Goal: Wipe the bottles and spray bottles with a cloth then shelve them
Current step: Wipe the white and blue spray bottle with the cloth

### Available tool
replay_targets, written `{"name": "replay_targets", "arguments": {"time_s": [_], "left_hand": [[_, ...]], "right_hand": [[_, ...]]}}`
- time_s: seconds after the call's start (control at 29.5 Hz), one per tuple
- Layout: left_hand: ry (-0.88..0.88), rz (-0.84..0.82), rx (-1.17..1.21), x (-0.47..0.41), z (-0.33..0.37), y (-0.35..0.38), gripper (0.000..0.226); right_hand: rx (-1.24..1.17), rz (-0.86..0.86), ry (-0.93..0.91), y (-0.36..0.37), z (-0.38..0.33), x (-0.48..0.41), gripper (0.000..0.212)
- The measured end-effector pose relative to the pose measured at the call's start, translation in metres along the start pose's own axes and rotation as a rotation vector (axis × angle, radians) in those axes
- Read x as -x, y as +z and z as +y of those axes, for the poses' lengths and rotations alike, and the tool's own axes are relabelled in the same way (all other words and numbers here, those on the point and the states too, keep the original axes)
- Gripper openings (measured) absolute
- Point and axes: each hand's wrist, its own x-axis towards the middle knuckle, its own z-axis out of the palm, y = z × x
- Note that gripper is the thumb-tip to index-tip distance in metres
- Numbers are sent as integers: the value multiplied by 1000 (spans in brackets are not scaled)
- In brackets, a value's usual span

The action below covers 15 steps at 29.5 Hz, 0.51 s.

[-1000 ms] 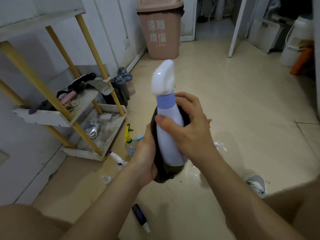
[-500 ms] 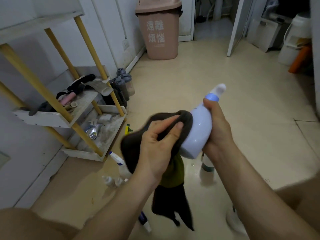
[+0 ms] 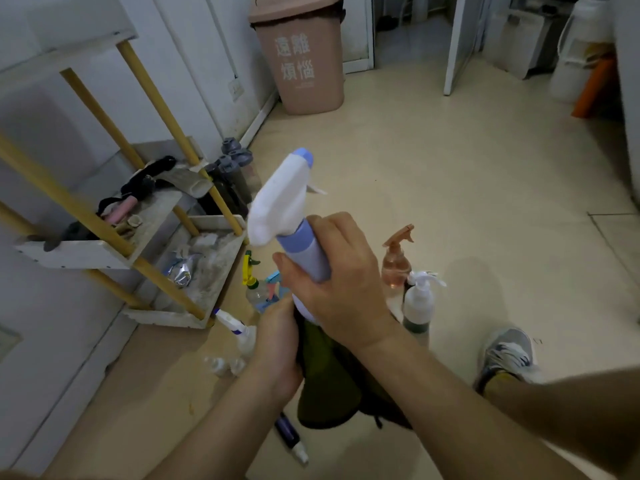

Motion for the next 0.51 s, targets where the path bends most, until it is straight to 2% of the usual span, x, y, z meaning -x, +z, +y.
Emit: {"name": "replay_targets", "arguments": {"time_s": [0.1, 0.17, 0.27, 0.34, 0.41, 0.51], "left_hand": [[36, 55, -141, -5, -16, 4, 29], [56, 92, -240, -4, -26, 11, 30], [-14, 81, -134, -1, -28, 26, 26], [-104, 103, -50, -13, -28, 27, 29], [-154, 109, -20, -24, -26, 28, 33], [-189, 77, -94, -37, -29, 30, 32]], "right_hand": [[-16, 111, 187, -9, 22, 8, 25], [-40, 221, 445, -19, 43, 14, 25], [-90, 289, 797, -26, 65, 31, 40], [-123, 238, 874, -25, 65, 38, 41], [-115, 154, 869, -24, 62, 37, 25], [-259, 107, 907, -25, 63, 26, 20]]}}
